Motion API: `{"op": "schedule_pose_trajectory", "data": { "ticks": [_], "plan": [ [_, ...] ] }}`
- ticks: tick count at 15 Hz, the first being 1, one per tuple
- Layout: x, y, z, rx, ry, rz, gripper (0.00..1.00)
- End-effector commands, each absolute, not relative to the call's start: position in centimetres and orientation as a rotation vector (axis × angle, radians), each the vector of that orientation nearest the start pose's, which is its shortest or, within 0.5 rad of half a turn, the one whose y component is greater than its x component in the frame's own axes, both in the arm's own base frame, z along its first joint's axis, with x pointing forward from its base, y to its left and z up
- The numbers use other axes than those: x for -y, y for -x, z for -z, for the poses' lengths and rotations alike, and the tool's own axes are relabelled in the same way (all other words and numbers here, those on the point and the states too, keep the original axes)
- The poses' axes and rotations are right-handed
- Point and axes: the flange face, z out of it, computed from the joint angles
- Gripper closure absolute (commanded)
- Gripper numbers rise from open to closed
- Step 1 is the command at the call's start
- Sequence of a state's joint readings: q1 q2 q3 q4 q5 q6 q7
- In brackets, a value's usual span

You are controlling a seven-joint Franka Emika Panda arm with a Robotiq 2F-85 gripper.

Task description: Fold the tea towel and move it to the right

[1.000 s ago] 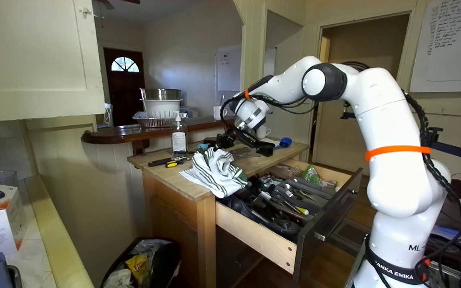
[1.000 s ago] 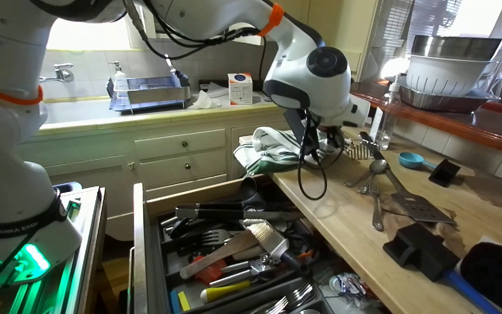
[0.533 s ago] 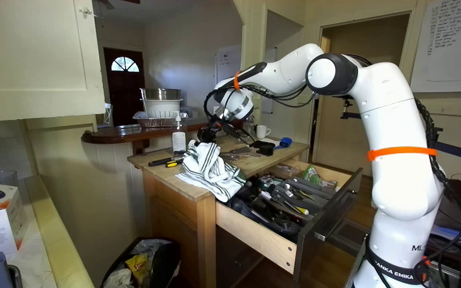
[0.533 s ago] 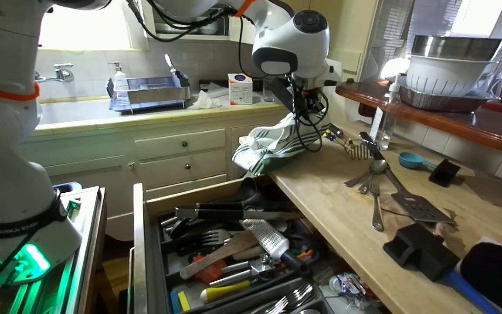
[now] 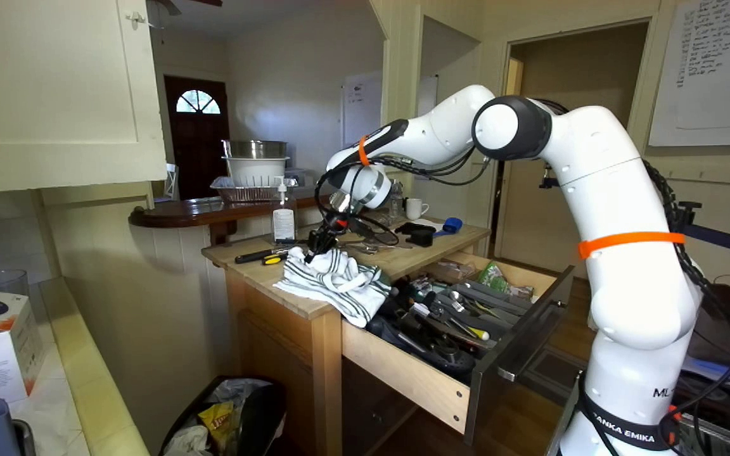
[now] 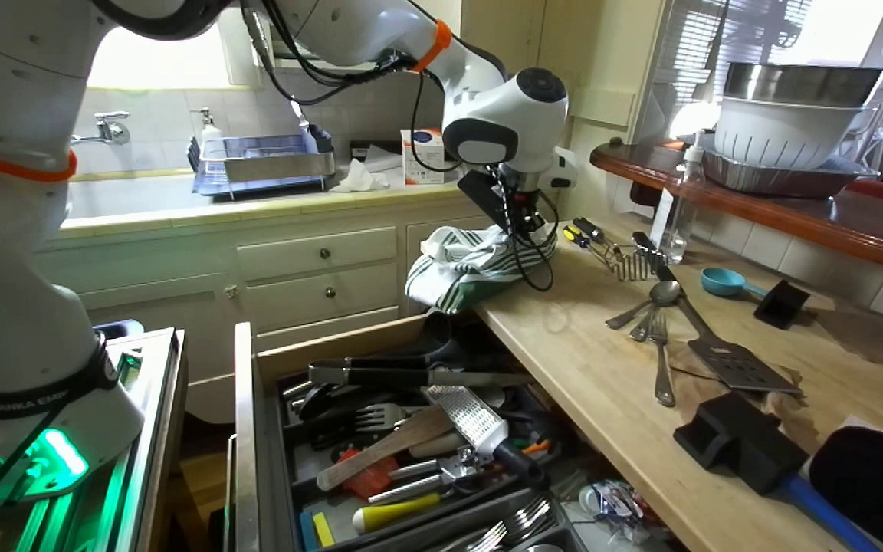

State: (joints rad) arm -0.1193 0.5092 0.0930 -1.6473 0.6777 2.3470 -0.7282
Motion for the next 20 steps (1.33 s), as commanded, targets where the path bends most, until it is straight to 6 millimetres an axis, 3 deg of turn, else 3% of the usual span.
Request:
{"op": "schedule_pose_trajectory", "data": {
  "ticks": [1,4,5,9,12,15,18,20],
  "plan": [
    [-0.1,-69.9,-32.6,0.414,2.62,0.438,0.98],
    [-1.9,-69.7,-33.0,0.494,2.616,0.436,0.98],
    [-2.2,-69.4,-32.8,0.54,2.62,0.412,0.73],
    [-2.5,-69.2,-32.0,0.706,2.667,0.432,0.45],
    [-1.9,-70.1,-35.7,0.843,2.714,0.589,0.21],
    [-1.8,-69.8,-40.9,0.787,2.719,0.733,0.01],
    [-0.9,-68.7,-44.3,0.776,2.756,0.774,0.0],
    [0.6,-67.9,-44.6,0.787,2.816,0.756,0.0]
  ]
}}
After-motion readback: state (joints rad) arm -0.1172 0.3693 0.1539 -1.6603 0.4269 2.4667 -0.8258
